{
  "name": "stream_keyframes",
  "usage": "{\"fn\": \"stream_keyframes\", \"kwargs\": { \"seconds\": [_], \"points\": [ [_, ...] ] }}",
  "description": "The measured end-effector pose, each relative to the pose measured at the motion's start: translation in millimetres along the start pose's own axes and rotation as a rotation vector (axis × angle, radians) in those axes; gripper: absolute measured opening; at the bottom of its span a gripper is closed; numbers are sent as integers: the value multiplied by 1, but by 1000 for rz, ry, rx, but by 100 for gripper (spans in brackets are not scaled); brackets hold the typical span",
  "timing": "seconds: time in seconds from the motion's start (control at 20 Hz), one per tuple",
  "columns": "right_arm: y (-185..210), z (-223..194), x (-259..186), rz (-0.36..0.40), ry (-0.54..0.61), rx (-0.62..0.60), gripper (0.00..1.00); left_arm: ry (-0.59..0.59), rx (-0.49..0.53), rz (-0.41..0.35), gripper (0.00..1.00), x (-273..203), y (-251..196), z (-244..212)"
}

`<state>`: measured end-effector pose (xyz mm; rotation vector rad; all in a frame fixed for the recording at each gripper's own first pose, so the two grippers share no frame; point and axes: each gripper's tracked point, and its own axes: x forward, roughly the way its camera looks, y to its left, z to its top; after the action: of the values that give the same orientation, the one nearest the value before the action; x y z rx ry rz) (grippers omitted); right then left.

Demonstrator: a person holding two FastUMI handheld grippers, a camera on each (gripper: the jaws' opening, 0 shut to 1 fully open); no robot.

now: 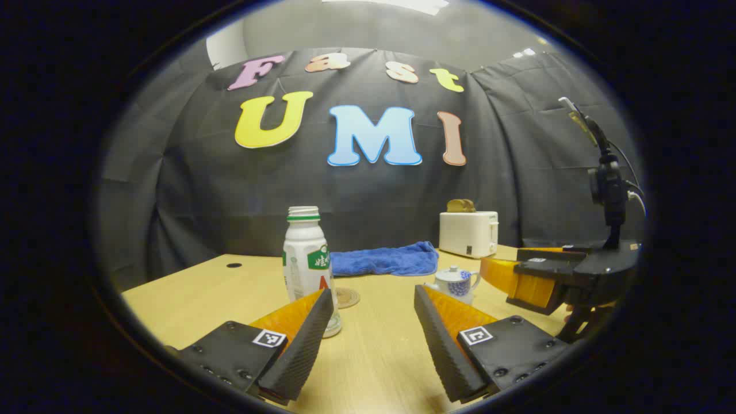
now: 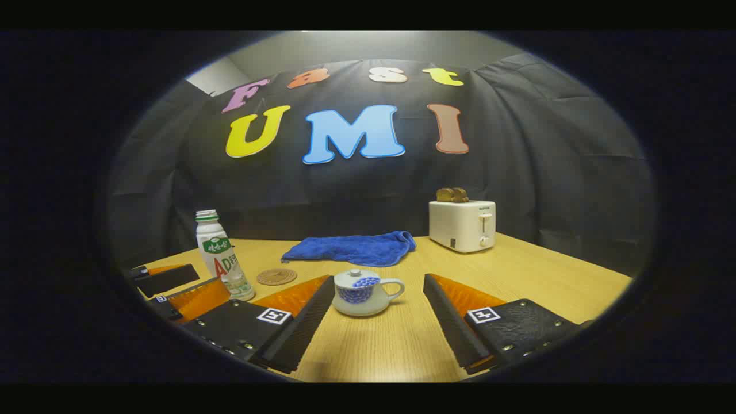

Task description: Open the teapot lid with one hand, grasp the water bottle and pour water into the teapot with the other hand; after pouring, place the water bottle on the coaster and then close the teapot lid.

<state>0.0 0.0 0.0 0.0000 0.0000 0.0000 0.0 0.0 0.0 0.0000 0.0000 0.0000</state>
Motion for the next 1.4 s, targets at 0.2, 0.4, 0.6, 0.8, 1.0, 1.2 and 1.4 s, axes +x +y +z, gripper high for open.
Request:
{"fn": "stream_keyframes", "kwargs": {
  "seconds": [0.2,0.4,0.6,0.8,1.0,1.2,1.4],
  "points": [
    [12,31,26,20,-33,-71,95,10,-17,6,88,3,2,7],
    [22,30,46,49,-3,-89,95,-5,-19,35,94,13,12,35],
    [29,18,66,63,66,-75,95,0,-40,54,94,22,21,53],
    [35,1,82,78,131,-42,81,-13,-76,59,100,28,28,61],
    [35,-8,91,71,161,-45,64,-2,-84,59,100,32,30,58],
    [37,-16,99,67,178,-79,63,10,-99,52,94,34,31,50],
    [36,-19,104,67,194,-49,18,20,-110,54,94,36,36,45]
  ]
}}
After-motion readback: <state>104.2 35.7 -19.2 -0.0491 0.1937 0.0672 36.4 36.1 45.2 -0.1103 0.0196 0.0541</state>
